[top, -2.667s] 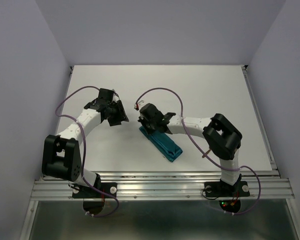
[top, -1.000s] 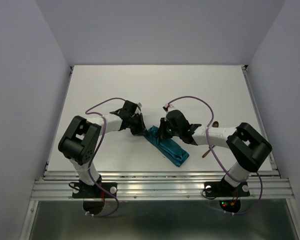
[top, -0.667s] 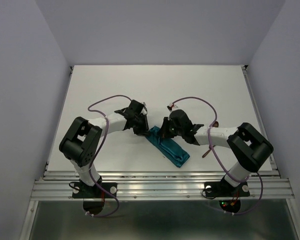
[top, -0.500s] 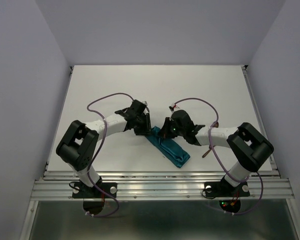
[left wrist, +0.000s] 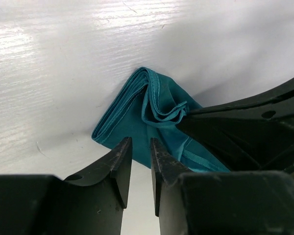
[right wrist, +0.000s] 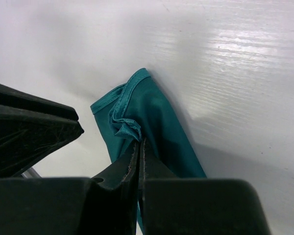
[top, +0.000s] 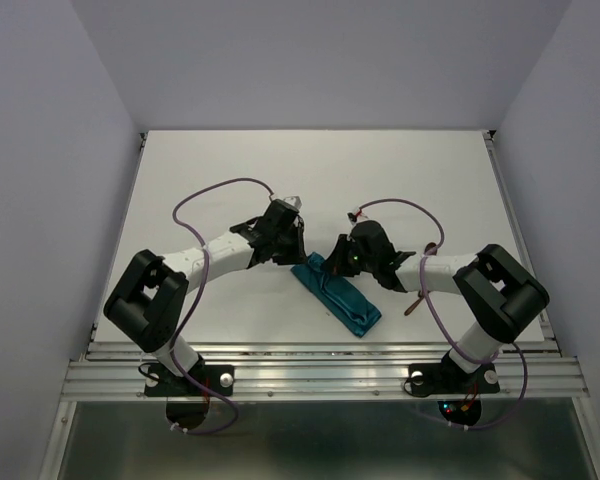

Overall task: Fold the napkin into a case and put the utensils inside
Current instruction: Grasp the top corner of the smaller rectangle folded napkin from the folded napkin.

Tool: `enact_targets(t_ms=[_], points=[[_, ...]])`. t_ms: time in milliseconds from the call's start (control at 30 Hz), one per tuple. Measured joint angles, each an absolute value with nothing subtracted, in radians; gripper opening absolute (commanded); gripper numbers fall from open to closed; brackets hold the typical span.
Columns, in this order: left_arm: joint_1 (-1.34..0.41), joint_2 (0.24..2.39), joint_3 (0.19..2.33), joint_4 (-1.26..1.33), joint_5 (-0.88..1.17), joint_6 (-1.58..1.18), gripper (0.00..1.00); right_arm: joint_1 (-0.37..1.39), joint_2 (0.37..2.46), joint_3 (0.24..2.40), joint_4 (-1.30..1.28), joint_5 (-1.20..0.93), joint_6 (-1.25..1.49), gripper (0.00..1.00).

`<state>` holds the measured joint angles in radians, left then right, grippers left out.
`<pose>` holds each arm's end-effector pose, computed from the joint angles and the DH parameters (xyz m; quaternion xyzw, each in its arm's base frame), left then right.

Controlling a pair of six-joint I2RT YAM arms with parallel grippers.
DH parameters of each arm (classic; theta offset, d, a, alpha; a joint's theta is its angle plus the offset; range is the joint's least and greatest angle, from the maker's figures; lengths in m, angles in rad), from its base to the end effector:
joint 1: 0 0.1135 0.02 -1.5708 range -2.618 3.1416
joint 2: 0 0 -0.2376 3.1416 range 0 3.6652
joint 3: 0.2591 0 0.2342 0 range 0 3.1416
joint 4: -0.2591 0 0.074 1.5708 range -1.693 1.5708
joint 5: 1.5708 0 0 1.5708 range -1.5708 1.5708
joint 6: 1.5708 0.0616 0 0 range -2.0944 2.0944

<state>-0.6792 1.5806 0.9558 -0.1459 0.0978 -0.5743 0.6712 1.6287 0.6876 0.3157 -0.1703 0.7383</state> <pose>0.2593 -0.2171 0.1731 0.0672 0.9177 -0.2646 0.2887 0.2478 0.2102 0.1242 -0.0089 0.8879 0.3516 0.2965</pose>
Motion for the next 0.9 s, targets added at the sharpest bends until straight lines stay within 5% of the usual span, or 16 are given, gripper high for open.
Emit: enact_targets(t_ms=[233, 900], points=[[-0.699, 1.581, 0.956, -0.168, 0.092, -0.54, 0.41, 0.66, 1.621, 0.675, 0.323, -0.177, 0.741, 0.01], [-0.813, 1.687, 1.039, -0.208, 0.009, -0.54, 0.36, 0.654, 1.616, 0.673, 0.323, -0.181, 0.741, 0.01]])
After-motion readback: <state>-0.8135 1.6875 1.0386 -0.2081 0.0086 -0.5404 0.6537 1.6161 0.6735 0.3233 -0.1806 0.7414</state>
